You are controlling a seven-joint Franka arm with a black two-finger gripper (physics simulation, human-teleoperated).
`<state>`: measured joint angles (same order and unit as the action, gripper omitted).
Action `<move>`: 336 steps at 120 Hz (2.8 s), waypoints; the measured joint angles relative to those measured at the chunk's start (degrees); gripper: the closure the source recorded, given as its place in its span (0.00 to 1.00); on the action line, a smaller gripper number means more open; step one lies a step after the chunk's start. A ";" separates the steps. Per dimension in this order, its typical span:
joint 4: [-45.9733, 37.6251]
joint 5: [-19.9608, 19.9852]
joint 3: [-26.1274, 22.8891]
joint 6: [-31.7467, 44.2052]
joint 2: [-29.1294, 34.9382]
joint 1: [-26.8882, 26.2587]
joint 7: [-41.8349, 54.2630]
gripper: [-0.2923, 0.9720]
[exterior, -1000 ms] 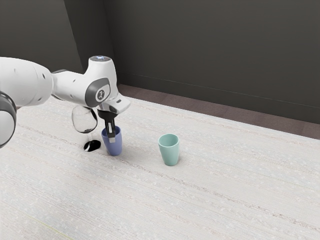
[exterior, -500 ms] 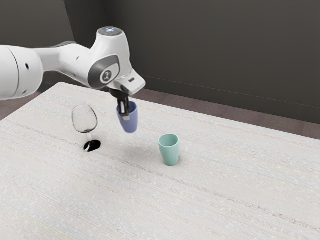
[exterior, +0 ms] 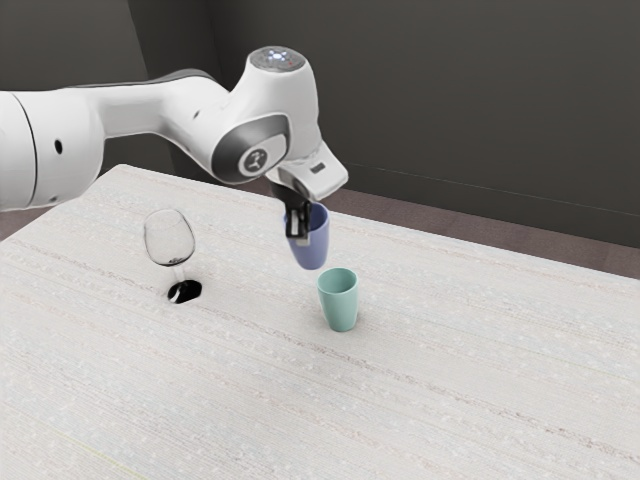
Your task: Place the left cup onto the right cup
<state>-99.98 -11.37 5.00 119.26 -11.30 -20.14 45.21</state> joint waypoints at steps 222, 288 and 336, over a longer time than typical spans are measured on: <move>14.04 -2.91 -2.48 -2.17 -16.20 -0.44 -4.54 0.85; 13.03 4.34 -1.76 -3.38 -15.45 0.71 -2.89 0.42; 8.65 4.04 -1.27 -14.83 3.13 5.57 -1.88 0.26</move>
<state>-91.33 -7.33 3.74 104.42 -8.17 -14.56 43.33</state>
